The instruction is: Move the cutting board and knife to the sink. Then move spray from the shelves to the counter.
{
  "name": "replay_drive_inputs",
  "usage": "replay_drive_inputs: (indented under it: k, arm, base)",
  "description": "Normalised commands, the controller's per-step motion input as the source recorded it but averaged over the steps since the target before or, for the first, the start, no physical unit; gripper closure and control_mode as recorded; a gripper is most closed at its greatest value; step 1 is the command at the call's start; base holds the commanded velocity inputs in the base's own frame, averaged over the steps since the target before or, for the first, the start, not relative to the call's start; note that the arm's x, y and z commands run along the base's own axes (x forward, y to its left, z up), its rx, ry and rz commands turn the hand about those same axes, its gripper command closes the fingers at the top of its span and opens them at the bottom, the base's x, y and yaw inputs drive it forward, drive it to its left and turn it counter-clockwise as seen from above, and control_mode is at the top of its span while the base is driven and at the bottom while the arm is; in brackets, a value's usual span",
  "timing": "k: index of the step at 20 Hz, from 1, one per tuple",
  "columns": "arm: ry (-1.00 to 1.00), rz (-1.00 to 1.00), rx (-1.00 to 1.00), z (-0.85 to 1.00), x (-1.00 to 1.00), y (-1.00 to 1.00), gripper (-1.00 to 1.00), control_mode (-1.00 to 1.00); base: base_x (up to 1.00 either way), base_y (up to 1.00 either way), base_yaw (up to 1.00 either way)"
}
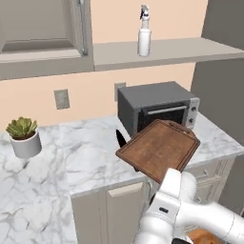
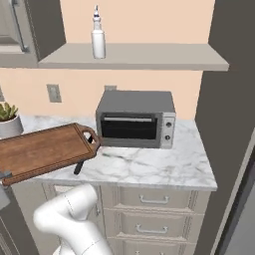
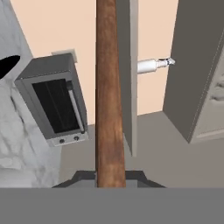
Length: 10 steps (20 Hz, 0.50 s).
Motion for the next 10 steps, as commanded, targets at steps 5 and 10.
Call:
replay_drive_inputs:
  k: [5, 10]
  arm:
    - [0.0, 0.0, 0.0, 0.0, 0.0, 0.0, 1.0, 1.0]
    - [0.0, 0.0, 0.0, 0.0, 0.0, 0.0, 1.0, 1.0]
  base:
    - [0.06, 0.0, -0.8]
    - [0.0, 0.0, -0.88]
